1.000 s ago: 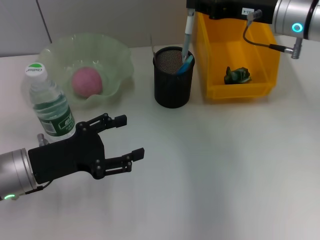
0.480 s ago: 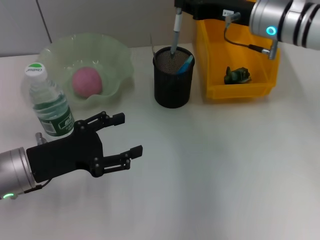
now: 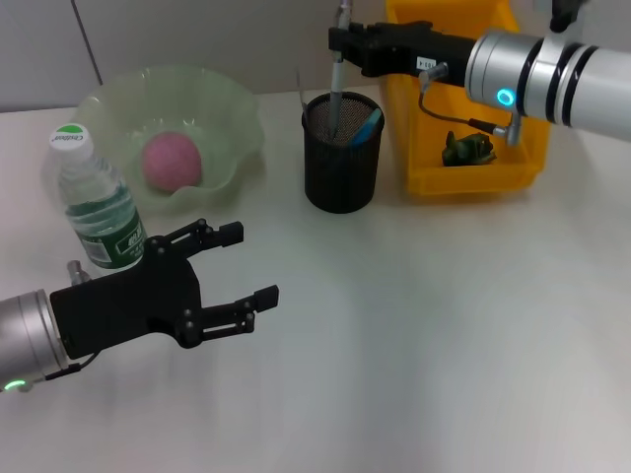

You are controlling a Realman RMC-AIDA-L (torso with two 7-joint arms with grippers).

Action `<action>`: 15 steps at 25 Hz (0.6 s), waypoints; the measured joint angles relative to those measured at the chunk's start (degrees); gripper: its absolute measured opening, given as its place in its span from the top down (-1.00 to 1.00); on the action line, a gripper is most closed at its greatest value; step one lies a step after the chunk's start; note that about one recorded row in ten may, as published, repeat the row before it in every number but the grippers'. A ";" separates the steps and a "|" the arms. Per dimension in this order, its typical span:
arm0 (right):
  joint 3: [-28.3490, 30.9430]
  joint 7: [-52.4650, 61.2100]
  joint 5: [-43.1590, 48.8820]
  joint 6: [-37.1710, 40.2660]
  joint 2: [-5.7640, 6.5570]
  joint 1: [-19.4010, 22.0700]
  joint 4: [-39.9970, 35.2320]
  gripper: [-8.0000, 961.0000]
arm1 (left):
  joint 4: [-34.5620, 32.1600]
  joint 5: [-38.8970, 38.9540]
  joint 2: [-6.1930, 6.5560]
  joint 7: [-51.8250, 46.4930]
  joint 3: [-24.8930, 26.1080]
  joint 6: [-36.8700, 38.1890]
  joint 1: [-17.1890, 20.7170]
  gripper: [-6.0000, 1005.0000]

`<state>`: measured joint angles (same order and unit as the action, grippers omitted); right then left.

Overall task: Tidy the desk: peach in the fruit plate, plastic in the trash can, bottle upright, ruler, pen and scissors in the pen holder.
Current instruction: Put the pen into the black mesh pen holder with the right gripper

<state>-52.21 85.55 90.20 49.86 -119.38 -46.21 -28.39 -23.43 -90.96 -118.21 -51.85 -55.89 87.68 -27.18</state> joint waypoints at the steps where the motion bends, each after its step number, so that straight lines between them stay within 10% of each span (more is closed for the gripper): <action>1: 0.00 -0.66 -0.58 -0.03 -0.01 0.10 0.38 0.46 | 0.00 0.00 0.00 0.00 0.00 0.00 0.00 -0.72; 15: -1.45 -1.55 -0.84 -0.65 0.06 0.70 1.71 0.35 | -0.19 -0.12 0.04 0.00 0.00 0.03 0.32 -0.72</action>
<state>-53.66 84.00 89.36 49.21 -119.32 -45.52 -26.68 -23.62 -91.08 -118.17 -51.85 -55.90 87.71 -26.86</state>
